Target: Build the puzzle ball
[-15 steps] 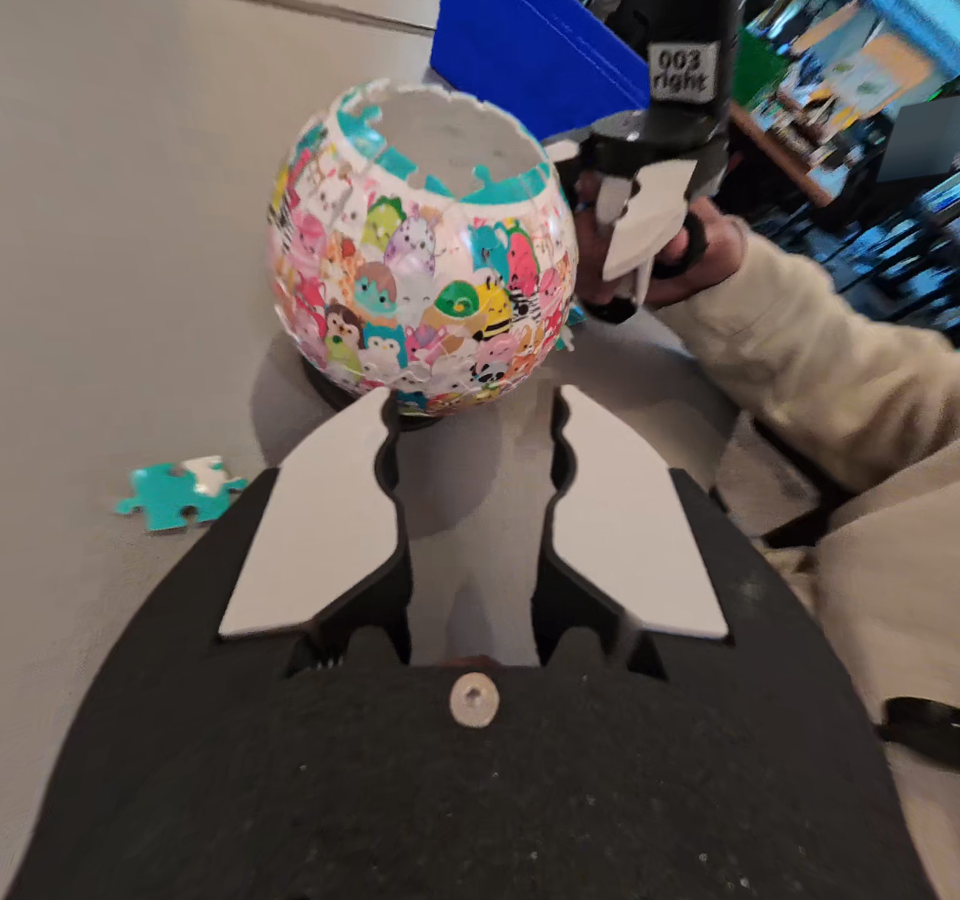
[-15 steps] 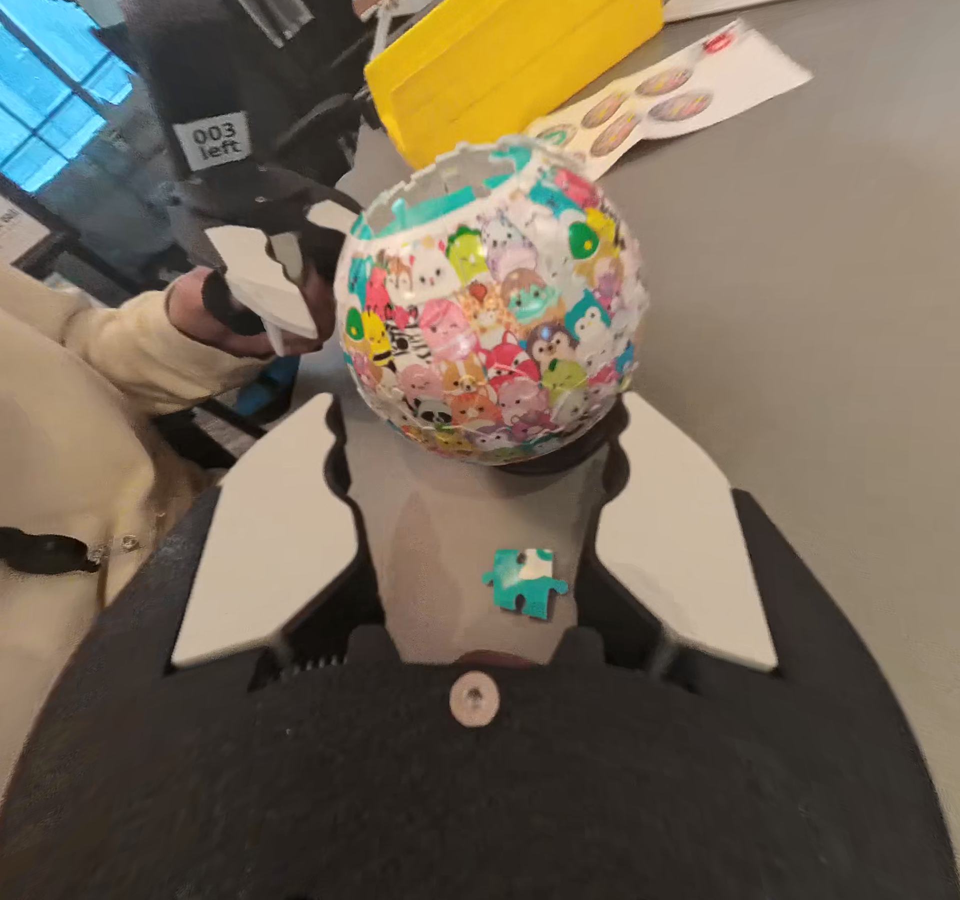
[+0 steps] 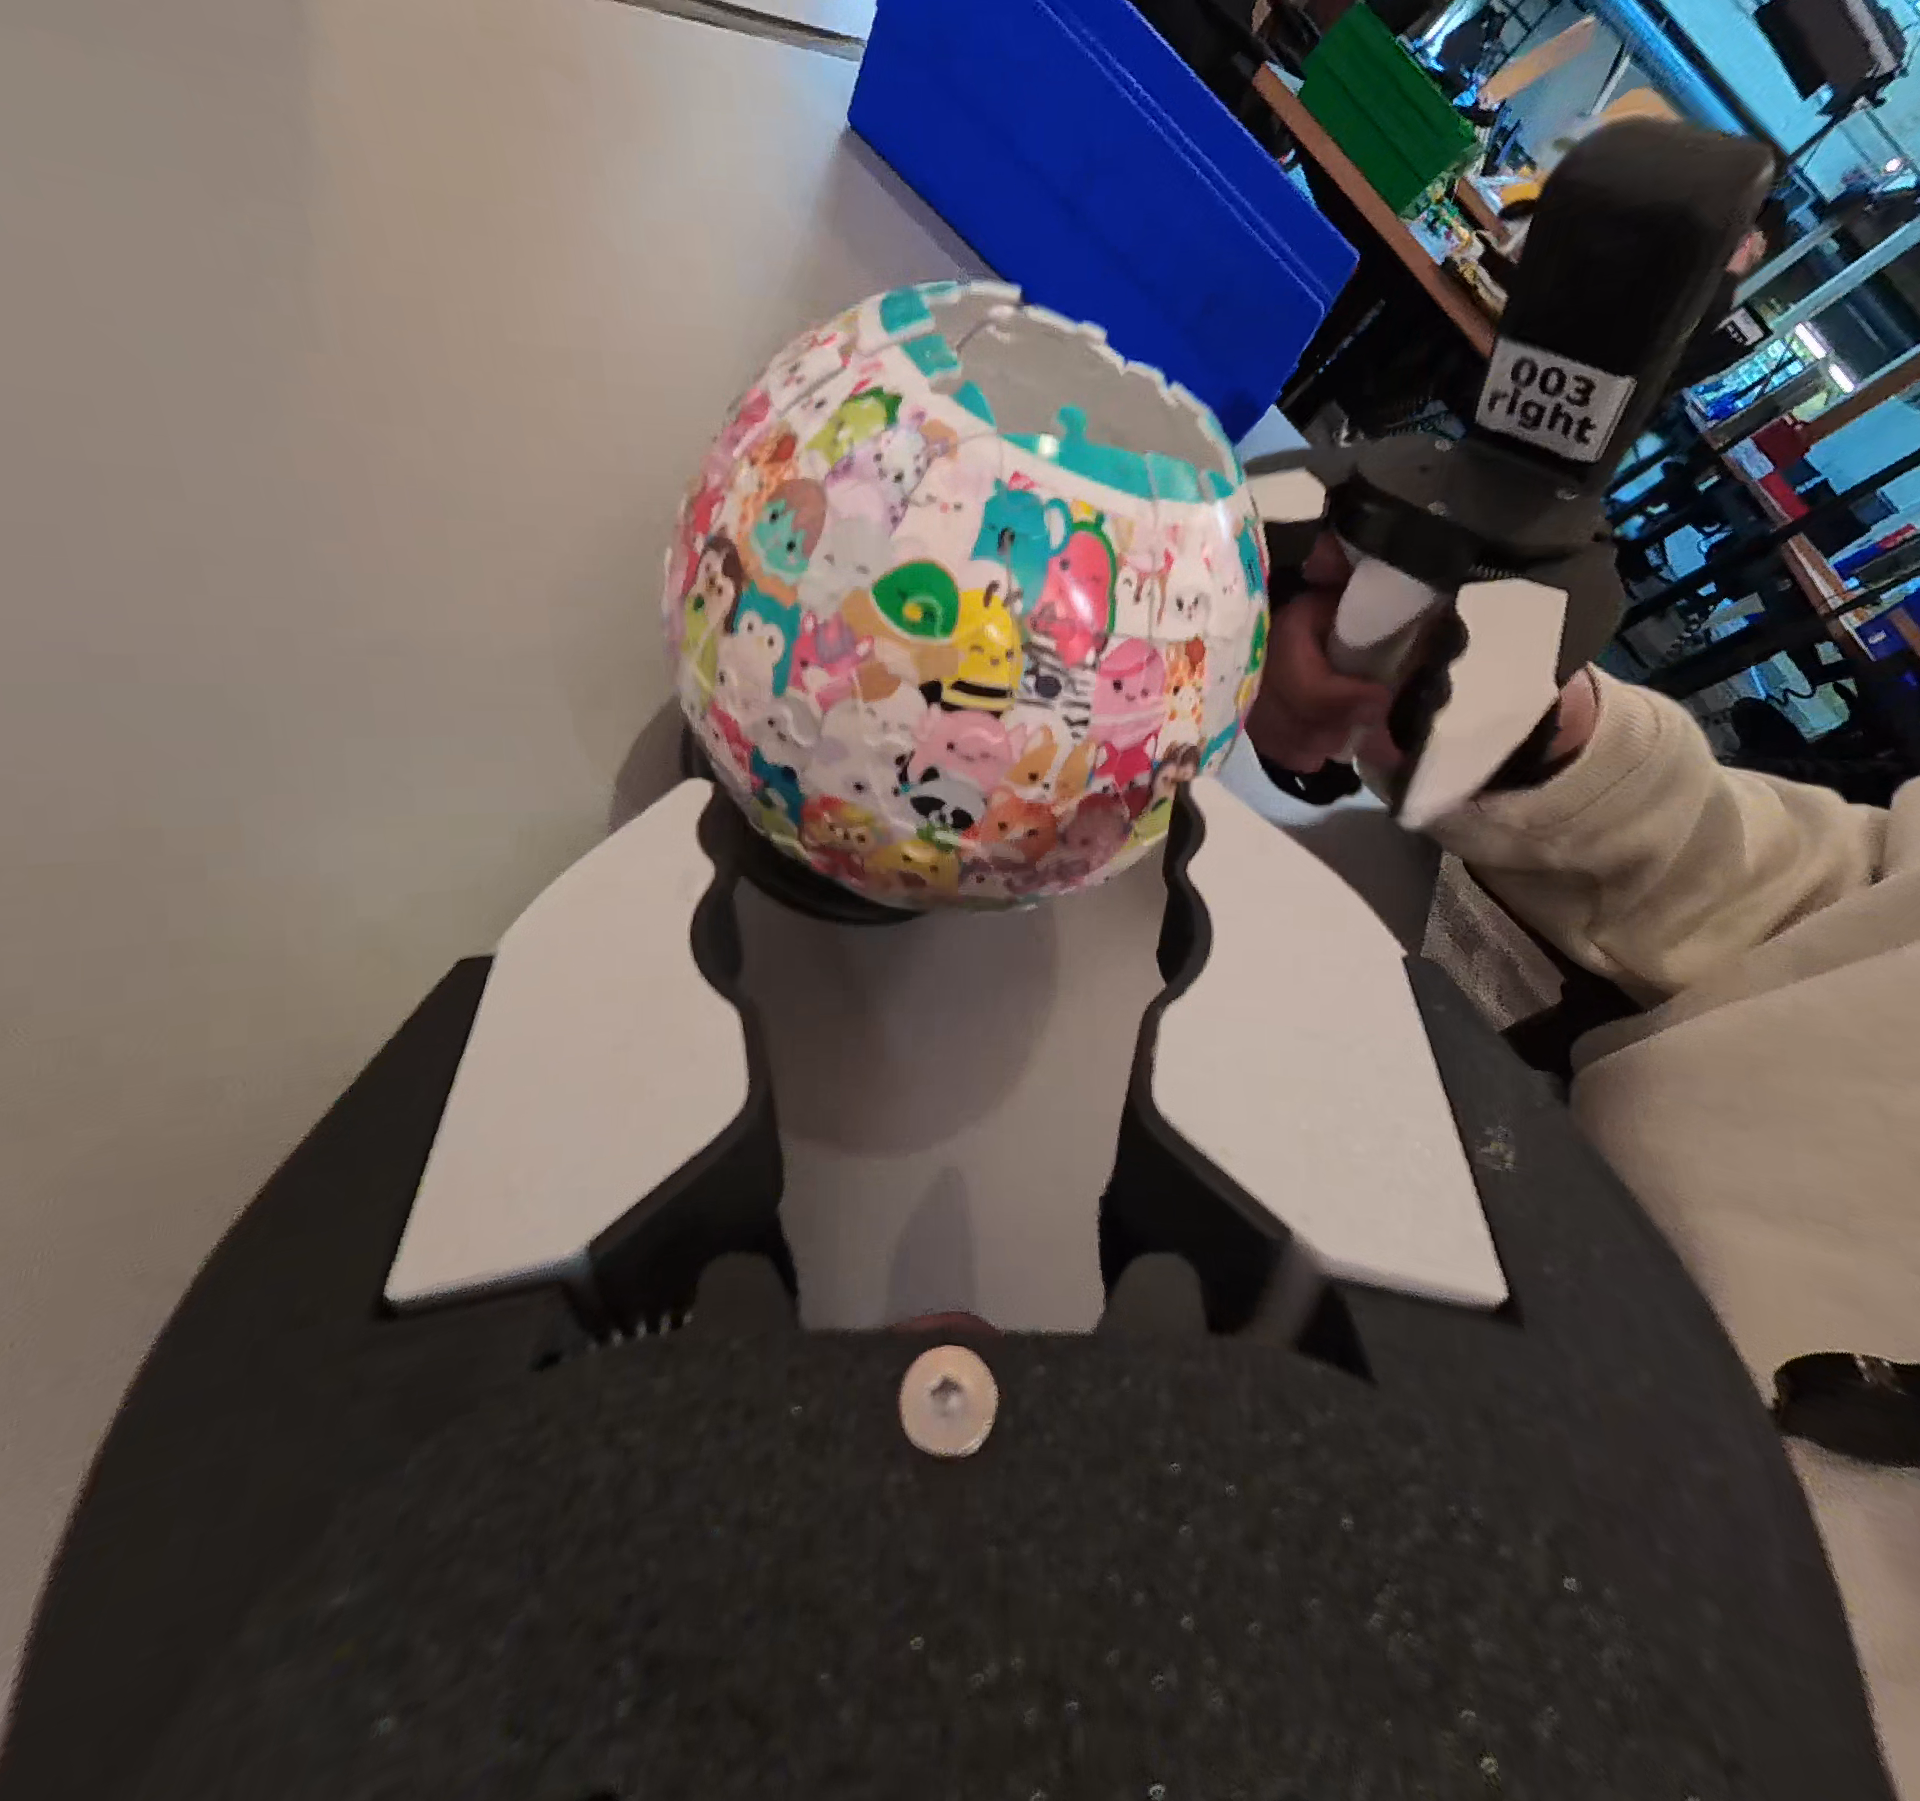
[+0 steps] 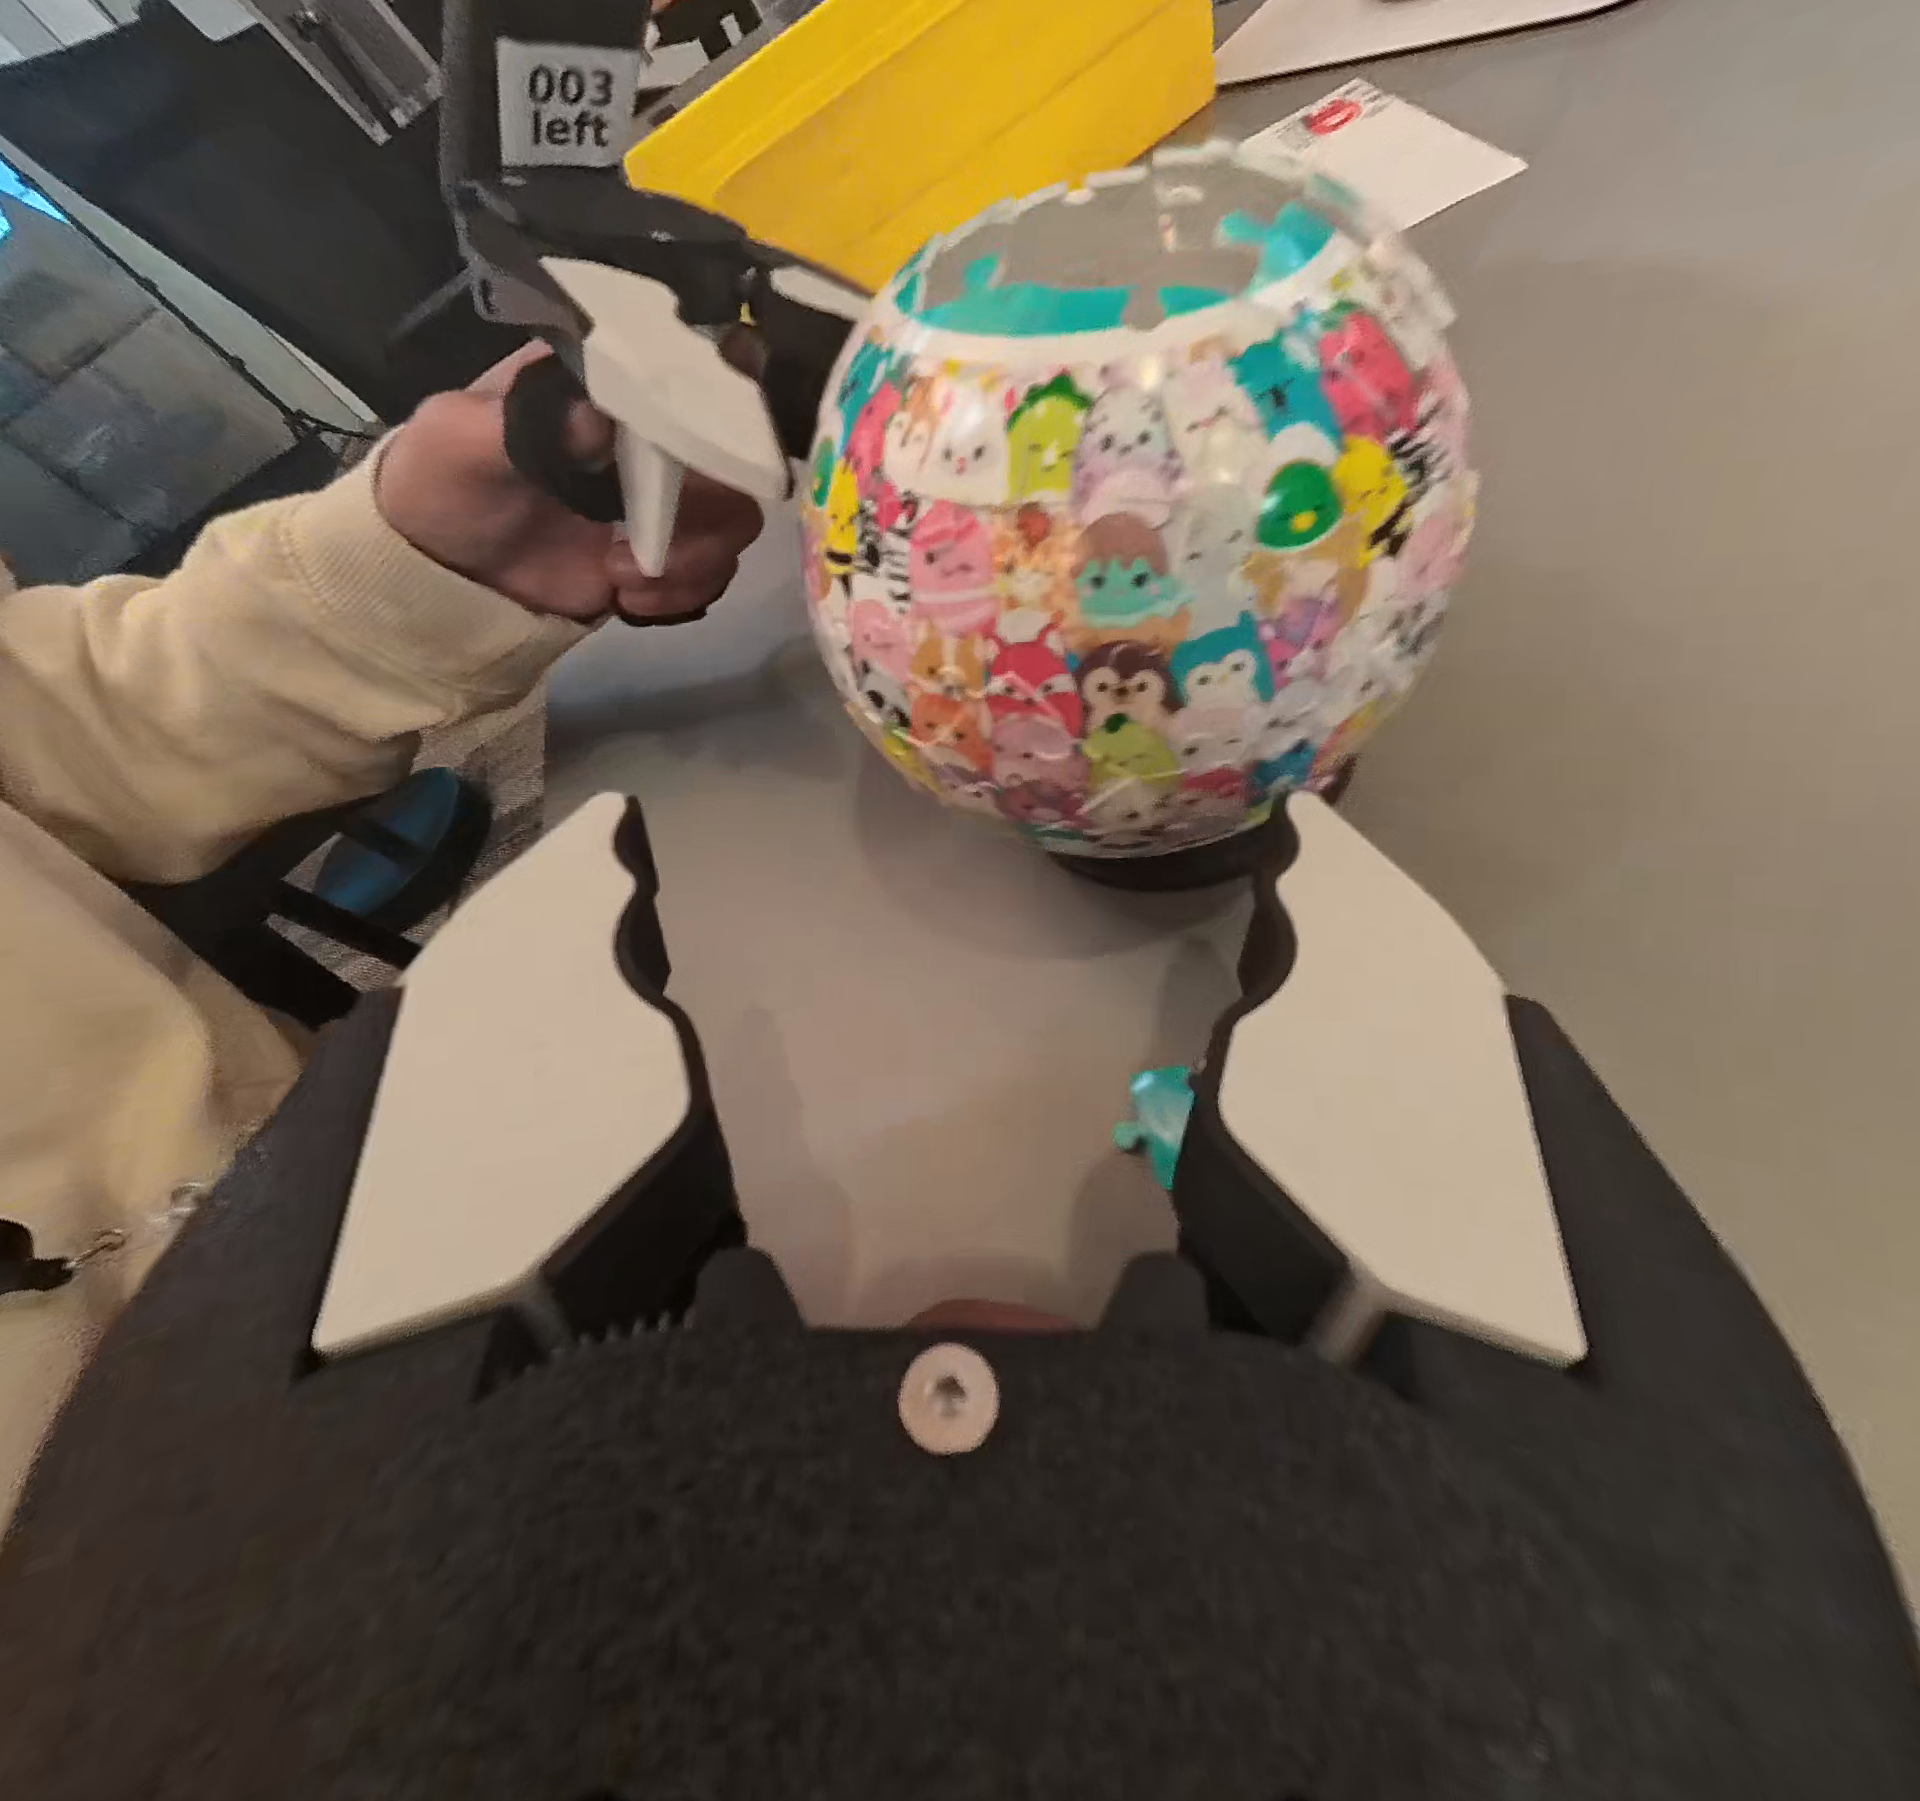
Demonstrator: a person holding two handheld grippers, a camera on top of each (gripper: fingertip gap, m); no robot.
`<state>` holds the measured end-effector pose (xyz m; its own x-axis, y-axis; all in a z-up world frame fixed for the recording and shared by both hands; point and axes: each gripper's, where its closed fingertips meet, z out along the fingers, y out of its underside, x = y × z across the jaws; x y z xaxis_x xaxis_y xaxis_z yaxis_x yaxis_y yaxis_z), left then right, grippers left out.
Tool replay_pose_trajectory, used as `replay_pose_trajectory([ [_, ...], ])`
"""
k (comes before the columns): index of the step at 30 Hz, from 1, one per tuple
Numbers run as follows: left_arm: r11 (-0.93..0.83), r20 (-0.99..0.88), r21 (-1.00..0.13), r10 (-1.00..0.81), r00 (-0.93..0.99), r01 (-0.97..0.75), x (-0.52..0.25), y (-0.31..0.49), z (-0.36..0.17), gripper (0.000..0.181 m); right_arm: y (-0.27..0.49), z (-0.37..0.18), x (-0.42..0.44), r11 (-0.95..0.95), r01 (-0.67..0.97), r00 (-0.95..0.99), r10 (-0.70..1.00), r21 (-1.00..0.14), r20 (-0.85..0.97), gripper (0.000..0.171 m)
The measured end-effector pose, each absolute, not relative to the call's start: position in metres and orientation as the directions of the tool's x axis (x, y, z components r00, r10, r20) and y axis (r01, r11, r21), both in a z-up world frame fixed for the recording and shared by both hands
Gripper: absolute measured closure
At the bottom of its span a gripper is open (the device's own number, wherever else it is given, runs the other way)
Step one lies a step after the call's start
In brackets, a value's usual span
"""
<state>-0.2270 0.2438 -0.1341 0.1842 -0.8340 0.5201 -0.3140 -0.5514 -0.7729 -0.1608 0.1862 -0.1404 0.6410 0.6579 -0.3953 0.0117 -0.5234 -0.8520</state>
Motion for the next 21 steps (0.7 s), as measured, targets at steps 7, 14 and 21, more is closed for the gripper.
replay_pose_trajectory([
  [7,-0.603,0.579,-0.748,-0.797,0.171,-0.276,-0.222,0.226,-0.139,0.104,0.211,-0.142,-0.159,-0.558,0.069,0.611,0.679,-0.827,-0.407,0.05],
  [14,-0.57,0.559,-0.776,-0.82,0.123,-0.269,-0.211,0.249,-0.132,0.092,0.186,-0.143,-0.175,-0.559,-0.025,0.657,0.616,-0.829,-0.435,0.043],
  [21,-0.597,0.6,-0.77,-0.798,0.066,-0.226,-0.224,0.252,-0.122,0.094,0.184,-0.151,-0.169,-0.558,-0.023,0.715,0.571,-0.83,-0.404,0.051],
])
